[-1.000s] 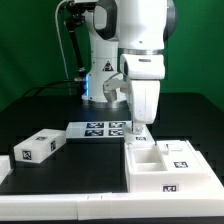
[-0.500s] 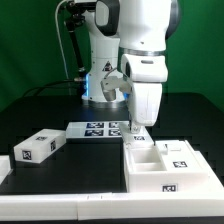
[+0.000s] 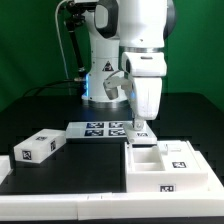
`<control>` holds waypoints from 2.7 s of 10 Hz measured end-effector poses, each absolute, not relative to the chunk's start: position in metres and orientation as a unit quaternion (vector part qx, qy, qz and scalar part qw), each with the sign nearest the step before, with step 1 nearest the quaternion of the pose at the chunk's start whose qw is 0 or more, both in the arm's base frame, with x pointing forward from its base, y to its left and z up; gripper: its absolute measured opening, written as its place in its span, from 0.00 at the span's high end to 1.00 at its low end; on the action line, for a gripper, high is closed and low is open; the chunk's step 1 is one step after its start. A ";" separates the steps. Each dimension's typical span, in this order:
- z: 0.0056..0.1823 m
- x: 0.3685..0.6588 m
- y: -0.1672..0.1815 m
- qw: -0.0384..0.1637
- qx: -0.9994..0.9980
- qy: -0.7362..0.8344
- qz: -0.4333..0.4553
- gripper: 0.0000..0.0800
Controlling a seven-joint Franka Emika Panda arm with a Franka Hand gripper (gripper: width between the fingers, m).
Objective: Assemble cabinet
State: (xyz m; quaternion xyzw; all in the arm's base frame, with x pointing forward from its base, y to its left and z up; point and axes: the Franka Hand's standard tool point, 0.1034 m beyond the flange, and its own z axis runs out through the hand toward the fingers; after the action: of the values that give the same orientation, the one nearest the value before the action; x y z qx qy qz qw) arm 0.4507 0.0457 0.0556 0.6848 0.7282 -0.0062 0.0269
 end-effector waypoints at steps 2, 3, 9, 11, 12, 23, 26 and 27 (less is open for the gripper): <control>0.055 0.451 0.045 0.028 0.686 0.727 -0.001 0.91; 0.055 0.455 0.045 0.029 0.687 0.726 -0.001 0.91; 0.055 0.461 0.042 0.029 0.700 0.713 -0.006 0.91; 0.057 0.465 0.038 0.029 0.702 0.711 -0.014 0.91; 0.057 0.466 0.036 0.027 0.703 0.711 -0.020 0.91; 0.056 0.465 0.043 0.026 0.693 0.720 -0.018 0.91; 0.056 0.466 0.042 0.028 0.695 0.718 -0.012 0.91; 0.057 0.467 0.038 0.025 0.696 0.717 -0.025 0.91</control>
Offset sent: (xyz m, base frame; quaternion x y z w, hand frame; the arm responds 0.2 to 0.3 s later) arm 0.0185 -0.0022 0.0006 0.0075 -0.0102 0.0080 0.9999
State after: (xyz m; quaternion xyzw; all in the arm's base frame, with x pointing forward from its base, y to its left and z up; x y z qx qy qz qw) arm 0.4666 0.0380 0.0566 0.6959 0.7173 -0.0245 0.0245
